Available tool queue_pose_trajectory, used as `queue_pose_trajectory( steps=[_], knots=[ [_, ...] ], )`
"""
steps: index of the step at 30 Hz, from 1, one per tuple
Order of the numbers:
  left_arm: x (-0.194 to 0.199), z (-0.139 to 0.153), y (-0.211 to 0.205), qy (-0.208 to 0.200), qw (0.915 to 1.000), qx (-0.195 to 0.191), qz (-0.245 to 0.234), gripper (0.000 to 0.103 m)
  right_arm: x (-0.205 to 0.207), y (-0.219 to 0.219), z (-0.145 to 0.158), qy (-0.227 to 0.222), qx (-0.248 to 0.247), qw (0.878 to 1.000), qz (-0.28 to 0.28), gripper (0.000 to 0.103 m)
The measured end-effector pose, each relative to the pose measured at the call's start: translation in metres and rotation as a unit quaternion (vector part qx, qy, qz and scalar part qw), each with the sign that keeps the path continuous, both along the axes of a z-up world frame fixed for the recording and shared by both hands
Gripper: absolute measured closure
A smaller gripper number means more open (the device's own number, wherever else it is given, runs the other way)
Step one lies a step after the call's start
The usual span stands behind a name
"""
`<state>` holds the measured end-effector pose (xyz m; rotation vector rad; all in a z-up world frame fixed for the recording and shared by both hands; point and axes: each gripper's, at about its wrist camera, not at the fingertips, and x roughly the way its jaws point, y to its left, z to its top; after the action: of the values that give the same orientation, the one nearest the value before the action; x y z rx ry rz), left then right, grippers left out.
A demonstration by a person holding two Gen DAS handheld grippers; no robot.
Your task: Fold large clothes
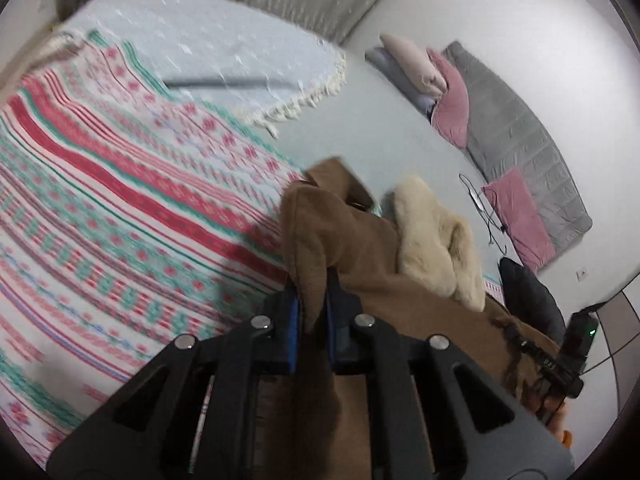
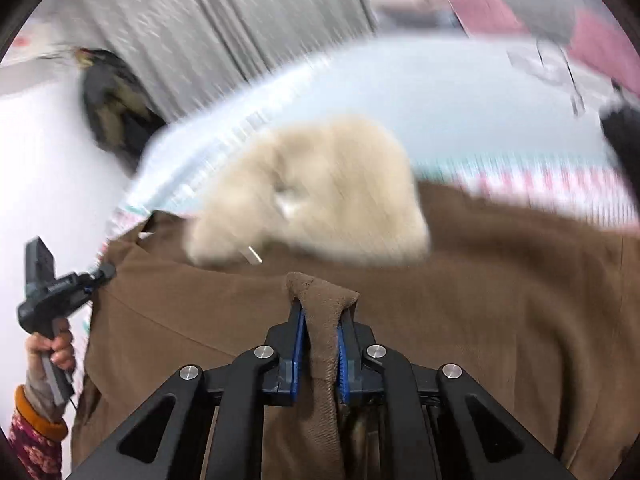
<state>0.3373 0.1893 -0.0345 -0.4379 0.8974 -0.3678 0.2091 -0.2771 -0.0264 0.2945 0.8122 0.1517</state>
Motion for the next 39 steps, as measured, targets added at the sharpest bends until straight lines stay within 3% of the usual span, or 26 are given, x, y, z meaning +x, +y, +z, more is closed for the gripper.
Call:
queue_pose_trajectory(
  steps=[2, 4, 5, 6, 8, 10, 14, 16, 18, 20, 21, 26, 29, 30, 31, 34, 39],
  knots=[
    [0.005, -0.014, -0.004, 0.025, 0.9989, 0.040, 0.002, 0.086, 0.013, 0.007, 0.000, -0.004, -0.027, 1.000, -0.009, 0.090],
    [0.009, -0.028, -0.017, 0.049, 0.9922, 0.115, 0.003, 0.074, 0.030, 0.009, -0.016, 0.036, -0.052, 0.998, -0.015, 0.087],
    [0.006, -0.025, -0.020, 0.040, 0.9904, 0.132, 0.011, 0.067, 0.038, 0.012, -0.031, 0.065, -0.078, 0.995, -0.017, 0.085],
    [0.002, -0.016, -0.022, 0.026, 0.9891, 0.143, 0.023, 0.066, 0.041, 0.011, -0.040, 0.080, -0.089, 0.993, -0.020, 0.080],
    [-0.011, 0.002, -0.028, -0.005, 0.9866, 0.161, 0.025, 0.066, 0.033, 0.002, -0.040, 0.066, -0.067, 0.994, -0.053, 0.074],
    [-0.023, 0.017, -0.040, -0.035, 0.9860, 0.163, -0.003, 0.063, 0.023, 0.003, -0.031, 0.043, -0.066, 0.994, -0.070, 0.070],
    [-0.049, 0.025, -0.068, -0.071, 0.9851, 0.137, -0.076, 0.052, -0.006, 0.021, -0.004, -0.012, -0.051, 0.998, -0.032, 0.061],
    [-0.054, 0.011, -0.086, -0.066, 0.9808, 0.144, -0.113, 0.050, -0.009, 0.042, -0.007, -0.012, -0.057, 0.998, 0.004, 0.056],
    [-0.057, -0.022, -0.092, -0.027, 0.9766, 0.163, -0.138, 0.051, -0.002, 0.061, -0.021, 0.002, -0.076, 0.997, 0.027, 0.056],
    [-0.066, -0.040, -0.087, -0.032, 0.9730, 0.173, -0.149, 0.051, -0.008, 0.054, -0.041, 0.027, -0.120, 0.992, 0.005, 0.056],
    [-0.072, -0.038, -0.083, -0.042, 0.9730, 0.171, -0.149, 0.051, -0.011, 0.046, -0.049, 0.039, -0.129, 0.991, -0.007, 0.056],
    [-0.082, -0.021, -0.084, -0.012, 0.9699, 0.201, -0.137, 0.048, -0.043, -0.012, -0.048, 0.055, -0.019, 0.997, -0.049, 0.054],
    [-0.096, -0.004, -0.089, 0.009, 0.9734, 0.193, -0.124, 0.028, -0.058, -0.015, -0.018, 0.037, -0.045, 0.996, -0.072, 0.052],
    [-0.098, -0.001, -0.087, 0.015, 0.9754, 0.184, -0.121, 0.023, -0.063, -0.015, -0.008, 0.028, -0.045, 0.996, -0.078, 0.046],
    [-0.102, 0.006, -0.086, 0.023, 0.9774, 0.173, -0.119, 0.023, -0.069, -0.016, 0.002, 0.026, -0.046, 0.995, -0.089, 0.039],
    [-0.116, 0.028, -0.087, 0.044, 0.9812, 0.151, -0.112, 0.022, -0.087, -0.023, 0.025, 0.016, -0.050, 0.992, -0.116, 0.031],
    [-0.153, 0.057, -0.088, 0.037, 0.9896, 0.108, -0.088, 0.015, -0.117, -0.051, 0.043, 0.017, -0.054, 0.983, -0.174, 0.025]
  ],
)
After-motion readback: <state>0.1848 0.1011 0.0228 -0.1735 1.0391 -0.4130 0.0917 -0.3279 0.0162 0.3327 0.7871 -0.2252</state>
